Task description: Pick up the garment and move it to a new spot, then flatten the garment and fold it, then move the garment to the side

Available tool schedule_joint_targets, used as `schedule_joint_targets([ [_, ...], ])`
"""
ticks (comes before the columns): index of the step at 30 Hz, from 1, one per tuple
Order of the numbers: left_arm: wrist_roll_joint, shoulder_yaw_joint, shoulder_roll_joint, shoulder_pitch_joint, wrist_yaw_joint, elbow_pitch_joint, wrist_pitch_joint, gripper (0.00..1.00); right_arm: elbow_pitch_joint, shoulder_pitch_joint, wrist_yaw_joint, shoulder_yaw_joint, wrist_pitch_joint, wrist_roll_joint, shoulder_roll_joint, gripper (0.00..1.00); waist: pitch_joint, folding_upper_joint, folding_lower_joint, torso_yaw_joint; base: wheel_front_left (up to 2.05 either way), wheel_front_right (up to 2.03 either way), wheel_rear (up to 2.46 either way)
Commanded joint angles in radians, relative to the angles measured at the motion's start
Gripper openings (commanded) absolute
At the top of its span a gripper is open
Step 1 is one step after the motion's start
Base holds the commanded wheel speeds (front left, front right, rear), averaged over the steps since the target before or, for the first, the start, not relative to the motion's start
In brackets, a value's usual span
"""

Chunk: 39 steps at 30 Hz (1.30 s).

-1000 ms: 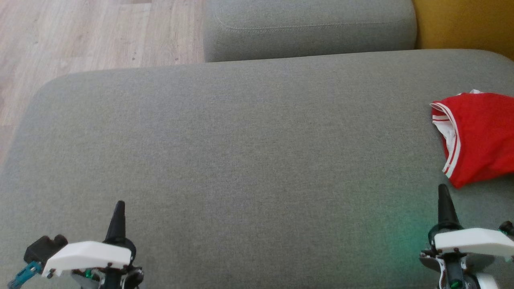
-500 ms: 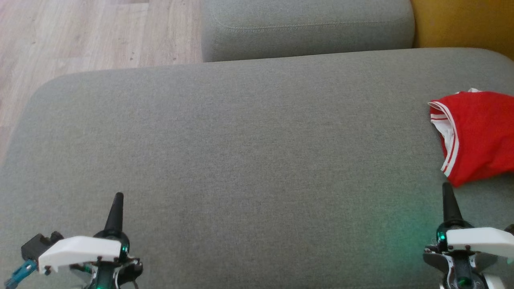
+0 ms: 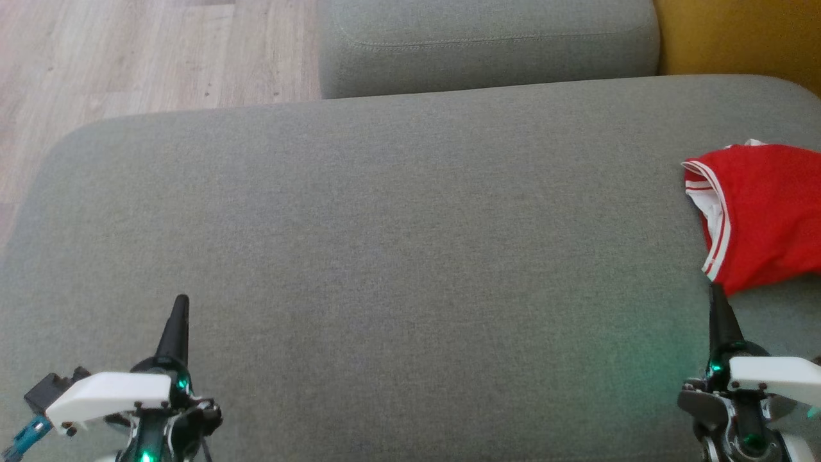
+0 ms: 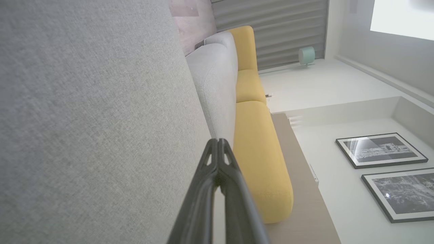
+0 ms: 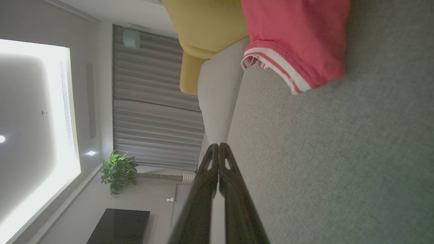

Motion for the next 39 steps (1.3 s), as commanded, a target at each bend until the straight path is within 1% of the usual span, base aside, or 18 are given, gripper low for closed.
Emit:
schedule_joint_targets([
  [1,-0.038,0.038,0.004,-0.059,-0.011,-0.038,0.012,0.00,-0.042,-0.057,-0.001,0.011,0.013,0.043,-0.006,0.00,0.000,0.0000,0.0000,-0.001,0.00,0.00,0.00],
  [18,-0.227,0.067,0.004,-0.081,-0.031,-0.048,0.058,0.00,-0.054,-0.072,-0.001,-0.002,0.058,0.237,-0.003,0.00,0.001,0.0000,0.0000,-0.010,0.00,0.00,0.00],
  [39,-0.227,0.066,0.004,-0.081,-0.031,-0.048,0.058,0.00,-0.054,-0.072,-0.001,-0.002,0.058,0.238,-0.003,0.00,0.001,0.0000,0.0000,-0.010,0.00,0.00,0.00],
])
